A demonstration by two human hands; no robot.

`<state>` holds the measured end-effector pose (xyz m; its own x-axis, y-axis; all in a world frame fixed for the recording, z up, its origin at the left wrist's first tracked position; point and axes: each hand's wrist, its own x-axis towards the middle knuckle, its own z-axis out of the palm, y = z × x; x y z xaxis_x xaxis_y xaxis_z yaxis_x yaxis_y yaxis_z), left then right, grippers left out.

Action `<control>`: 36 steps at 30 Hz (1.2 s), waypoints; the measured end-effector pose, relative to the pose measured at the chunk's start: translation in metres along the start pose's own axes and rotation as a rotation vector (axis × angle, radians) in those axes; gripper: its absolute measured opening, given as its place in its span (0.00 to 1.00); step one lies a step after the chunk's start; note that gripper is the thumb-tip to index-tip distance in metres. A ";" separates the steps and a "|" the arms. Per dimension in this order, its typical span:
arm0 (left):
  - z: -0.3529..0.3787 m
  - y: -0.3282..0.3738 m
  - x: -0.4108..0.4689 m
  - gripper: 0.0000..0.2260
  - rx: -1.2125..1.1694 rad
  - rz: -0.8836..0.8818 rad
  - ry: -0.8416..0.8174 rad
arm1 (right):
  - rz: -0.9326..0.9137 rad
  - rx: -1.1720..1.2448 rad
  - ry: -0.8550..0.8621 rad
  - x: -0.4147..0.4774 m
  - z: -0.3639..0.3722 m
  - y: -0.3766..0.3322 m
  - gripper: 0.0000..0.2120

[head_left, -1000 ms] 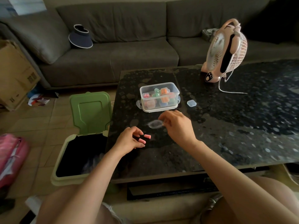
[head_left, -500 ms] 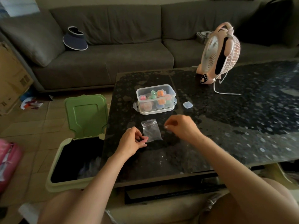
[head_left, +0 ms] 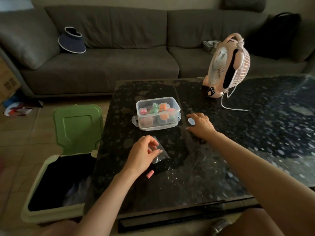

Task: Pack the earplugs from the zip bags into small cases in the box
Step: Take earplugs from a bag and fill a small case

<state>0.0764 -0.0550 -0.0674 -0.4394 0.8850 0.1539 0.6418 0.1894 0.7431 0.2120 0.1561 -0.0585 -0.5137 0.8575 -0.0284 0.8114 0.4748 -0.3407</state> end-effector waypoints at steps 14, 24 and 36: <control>0.002 -0.041 -0.028 0.16 0.332 0.177 -0.121 | -0.039 0.053 0.053 0.000 0.020 0.008 0.10; -0.002 -0.041 -0.026 0.16 0.295 0.115 -0.096 | -0.066 0.268 0.020 -0.039 0.019 -0.029 0.17; -0.020 -0.006 -0.033 0.11 -0.664 -0.258 -0.037 | -0.222 0.678 -0.178 -0.112 0.019 -0.089 0.22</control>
<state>0.0743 -0.0935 -0.0645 -0.4964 0.8630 -0.0941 -0.0033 0.1065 0.9943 0.1925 0.0138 -0.0433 -0.7303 0.6828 -0.0237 0.3619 0.3572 -0.8611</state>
